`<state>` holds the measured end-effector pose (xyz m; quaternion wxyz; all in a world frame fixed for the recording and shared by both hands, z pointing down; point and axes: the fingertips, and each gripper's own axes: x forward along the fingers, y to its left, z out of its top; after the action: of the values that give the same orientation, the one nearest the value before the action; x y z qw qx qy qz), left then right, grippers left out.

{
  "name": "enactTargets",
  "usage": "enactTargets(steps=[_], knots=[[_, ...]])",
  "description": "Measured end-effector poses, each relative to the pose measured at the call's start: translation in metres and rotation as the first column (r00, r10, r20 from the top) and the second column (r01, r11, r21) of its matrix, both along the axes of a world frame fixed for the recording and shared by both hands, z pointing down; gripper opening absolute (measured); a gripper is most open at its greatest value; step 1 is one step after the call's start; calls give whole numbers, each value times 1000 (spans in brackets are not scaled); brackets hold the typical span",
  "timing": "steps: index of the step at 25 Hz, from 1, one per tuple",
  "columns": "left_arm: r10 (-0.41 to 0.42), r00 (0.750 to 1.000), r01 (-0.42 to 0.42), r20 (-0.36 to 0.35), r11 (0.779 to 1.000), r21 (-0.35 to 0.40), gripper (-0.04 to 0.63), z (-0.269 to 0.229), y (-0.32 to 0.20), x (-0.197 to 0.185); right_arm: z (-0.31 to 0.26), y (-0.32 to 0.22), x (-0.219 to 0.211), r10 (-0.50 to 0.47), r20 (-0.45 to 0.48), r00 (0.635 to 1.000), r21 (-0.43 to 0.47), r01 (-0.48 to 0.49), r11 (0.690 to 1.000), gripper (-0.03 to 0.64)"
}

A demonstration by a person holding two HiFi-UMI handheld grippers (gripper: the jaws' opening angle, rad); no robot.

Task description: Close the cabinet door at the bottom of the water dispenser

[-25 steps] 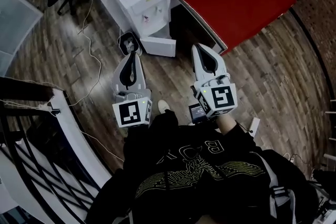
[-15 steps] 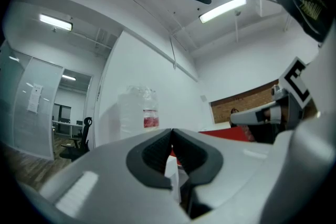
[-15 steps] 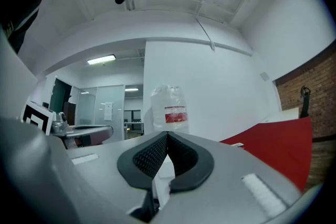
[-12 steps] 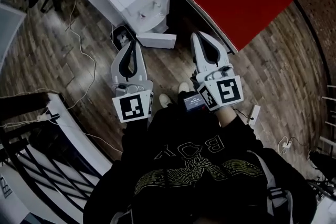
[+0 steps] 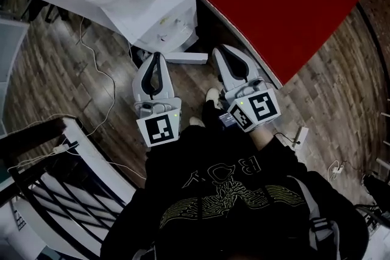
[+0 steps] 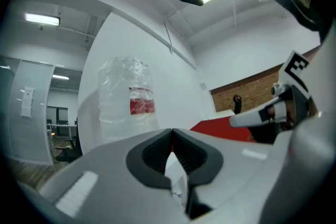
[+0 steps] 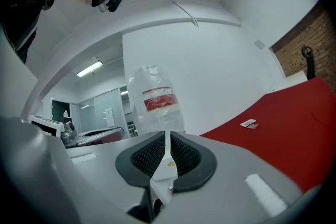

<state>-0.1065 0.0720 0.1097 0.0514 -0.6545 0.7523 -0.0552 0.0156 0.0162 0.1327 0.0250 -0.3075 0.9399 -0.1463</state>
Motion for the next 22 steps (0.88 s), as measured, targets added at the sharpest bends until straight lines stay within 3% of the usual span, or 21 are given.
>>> enactTargets(steps=[4, 8, 10, 13, 18, 22], knots=[[12, 1000, -13, -19, 999, -52, 6, 33, -21, 0, 38, -17, -11, -50, -30, 998, -105, 46, 993, 64], [29, 999, -33, -36, 994, -101, 6, 77, -38, -4, 103, -36, -19, -33, -47, 998, -247, 21, 969, 125], [44, 998, -50, -46, 989, -141, 6, 108, -49, -8, 139, -46, -26, -24, -101, 995, -280, -5, 960, 177], [33, 994, -50, -105, 984, -172, 6, 153, -61, -18, 200, -50, -38, -55, -211, 976, -299, -11, 954, 197], [31, 986, -68, -163, 971, -231, 6, 219, -59, -21, 333, -50, -39, -123, -440, 889, -278, -5, 960, 204], [41, 986, -73, -164, 977, -198, 6, 260, -59, -26, 449, -47, -23, -147, -579, 802, -314, -53, 948, 206]])
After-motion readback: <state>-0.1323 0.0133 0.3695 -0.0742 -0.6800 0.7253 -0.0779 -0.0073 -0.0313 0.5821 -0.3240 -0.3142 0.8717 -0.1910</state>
